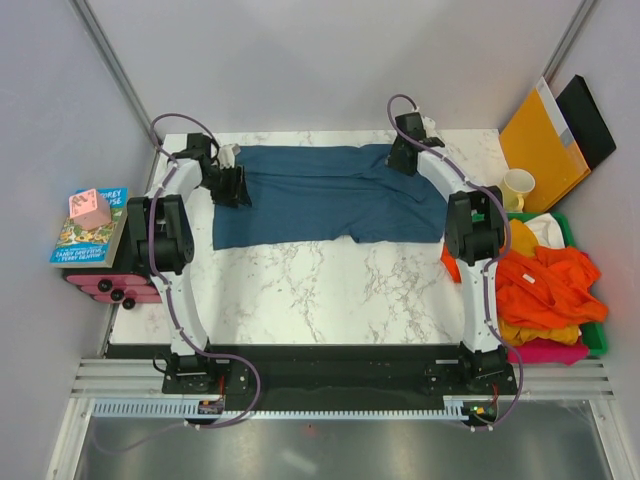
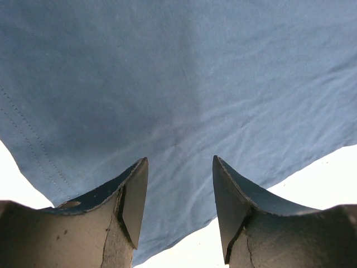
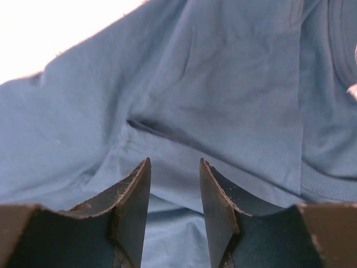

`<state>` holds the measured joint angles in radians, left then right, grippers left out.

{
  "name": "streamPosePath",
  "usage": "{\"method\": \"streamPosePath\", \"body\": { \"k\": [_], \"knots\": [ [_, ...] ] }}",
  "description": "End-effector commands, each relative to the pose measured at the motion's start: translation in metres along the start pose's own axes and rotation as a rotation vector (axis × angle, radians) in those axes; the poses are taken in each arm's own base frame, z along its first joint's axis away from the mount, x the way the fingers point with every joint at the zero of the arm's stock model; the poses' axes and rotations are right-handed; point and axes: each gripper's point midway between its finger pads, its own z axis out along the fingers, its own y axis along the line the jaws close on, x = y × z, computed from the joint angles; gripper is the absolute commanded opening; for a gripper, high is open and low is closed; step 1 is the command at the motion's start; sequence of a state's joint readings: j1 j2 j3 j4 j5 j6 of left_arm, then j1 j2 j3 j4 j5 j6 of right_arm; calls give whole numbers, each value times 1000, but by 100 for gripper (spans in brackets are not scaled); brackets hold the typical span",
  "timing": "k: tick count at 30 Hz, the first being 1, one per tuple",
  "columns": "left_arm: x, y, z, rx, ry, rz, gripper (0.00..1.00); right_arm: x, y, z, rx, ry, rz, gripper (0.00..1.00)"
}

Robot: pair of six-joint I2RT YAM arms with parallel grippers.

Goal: Fold and stack the t-shirts
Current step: Fold the tshirt

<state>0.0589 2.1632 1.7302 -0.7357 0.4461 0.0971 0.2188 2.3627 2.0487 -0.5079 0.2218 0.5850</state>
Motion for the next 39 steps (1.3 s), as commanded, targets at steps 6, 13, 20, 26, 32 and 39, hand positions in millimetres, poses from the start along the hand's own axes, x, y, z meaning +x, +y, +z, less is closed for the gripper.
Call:
{"method": "streamPosePath", "body": {
  "k": [6, 13, 20, 26, 32, 39],
  "knots": [
    [16, 24, 6, -99, 83, -16, 57, 17, -24, 13, 47, 53, 38, 48],
    [31, 58, 11, -178, 157, -71, 56, 31, -38, 34, 80, 103, 73, 48],
    [22, 78, 9, -212, 151, -78, 56, 30, -47, 44, 101, 122, 75, 48],
    [-4, 68, 0, -170, 80, -57, 57, 8, -35, 36, 55, 70, 52, 48],
    [-38, 47, -27, -114, -41, -15, 59, -23, -16, 13, -28, 7, 65, 49],
    [-81, -1, -68, 22, -242, -4, 63, -67, 36, -46, -200, -107, 72, 52]
  ]
}}
